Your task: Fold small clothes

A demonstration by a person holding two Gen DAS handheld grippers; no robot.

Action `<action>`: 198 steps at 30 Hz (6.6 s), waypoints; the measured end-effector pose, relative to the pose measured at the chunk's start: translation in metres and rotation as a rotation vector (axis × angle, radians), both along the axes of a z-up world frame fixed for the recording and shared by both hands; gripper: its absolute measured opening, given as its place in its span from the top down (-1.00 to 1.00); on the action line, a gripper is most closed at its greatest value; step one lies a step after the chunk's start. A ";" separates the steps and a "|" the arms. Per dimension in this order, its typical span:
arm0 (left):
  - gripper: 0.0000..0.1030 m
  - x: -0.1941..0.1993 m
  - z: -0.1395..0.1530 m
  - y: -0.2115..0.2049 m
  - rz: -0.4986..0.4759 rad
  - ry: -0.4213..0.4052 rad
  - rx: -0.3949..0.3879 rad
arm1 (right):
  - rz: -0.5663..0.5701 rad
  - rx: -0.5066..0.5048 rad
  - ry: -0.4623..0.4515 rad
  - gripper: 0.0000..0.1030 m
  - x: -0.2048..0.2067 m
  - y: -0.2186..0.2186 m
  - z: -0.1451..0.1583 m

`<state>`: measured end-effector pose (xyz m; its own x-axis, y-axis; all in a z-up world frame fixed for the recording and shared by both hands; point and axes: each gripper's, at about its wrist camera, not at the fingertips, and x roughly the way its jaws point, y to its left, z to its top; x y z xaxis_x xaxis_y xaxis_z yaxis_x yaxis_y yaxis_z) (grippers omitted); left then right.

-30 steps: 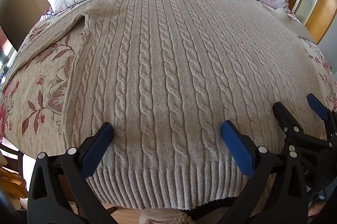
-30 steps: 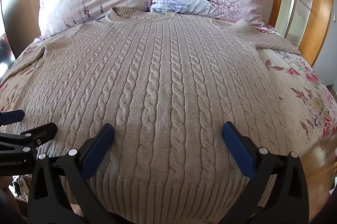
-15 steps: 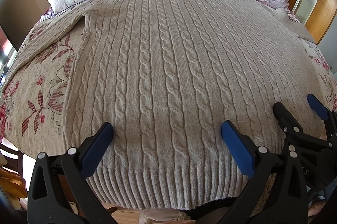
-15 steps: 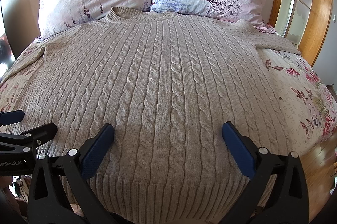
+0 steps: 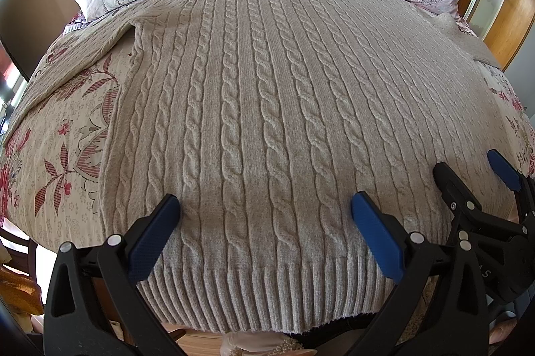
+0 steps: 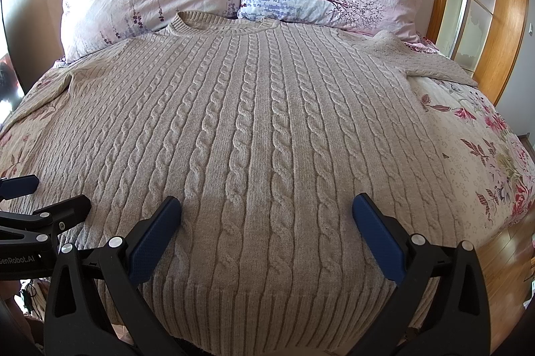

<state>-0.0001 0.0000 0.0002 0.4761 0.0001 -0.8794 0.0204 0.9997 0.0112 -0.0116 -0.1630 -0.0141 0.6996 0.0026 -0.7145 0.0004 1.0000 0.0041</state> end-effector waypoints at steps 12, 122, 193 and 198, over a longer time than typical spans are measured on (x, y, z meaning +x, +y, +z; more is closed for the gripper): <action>-0.97 0.000 0.000 0.000 0.000 -0.001 0.000 | 0.000 0.000 0.000 -0.97 0.000 0.000 0.000; -0.97 0.141 0.043 0.045 -0.049 -0.207 -0.225 | 0.046 0.641 -0.078 0.82 0.237 -0.132 0.051; 0.87 0.238 0.010 0.065 0.144 -0.029 -0.638 | -0.326 0.799 -0.122 0.83 0.181 -0.188 0.018; 0.87 0.233 0.007 0.079 0.165 -0.033 -0.590 | -0.364 0.738 -0.049 0.84 0.186 -0.180 0.004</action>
<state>0.2327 0.0790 0.0069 0.5383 -0.4064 -0.7383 -0.1261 0.8274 -0.5473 0.1749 -0.3431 -0.0097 0.7778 0.2267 -0.5862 0.3066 0.6774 0.6687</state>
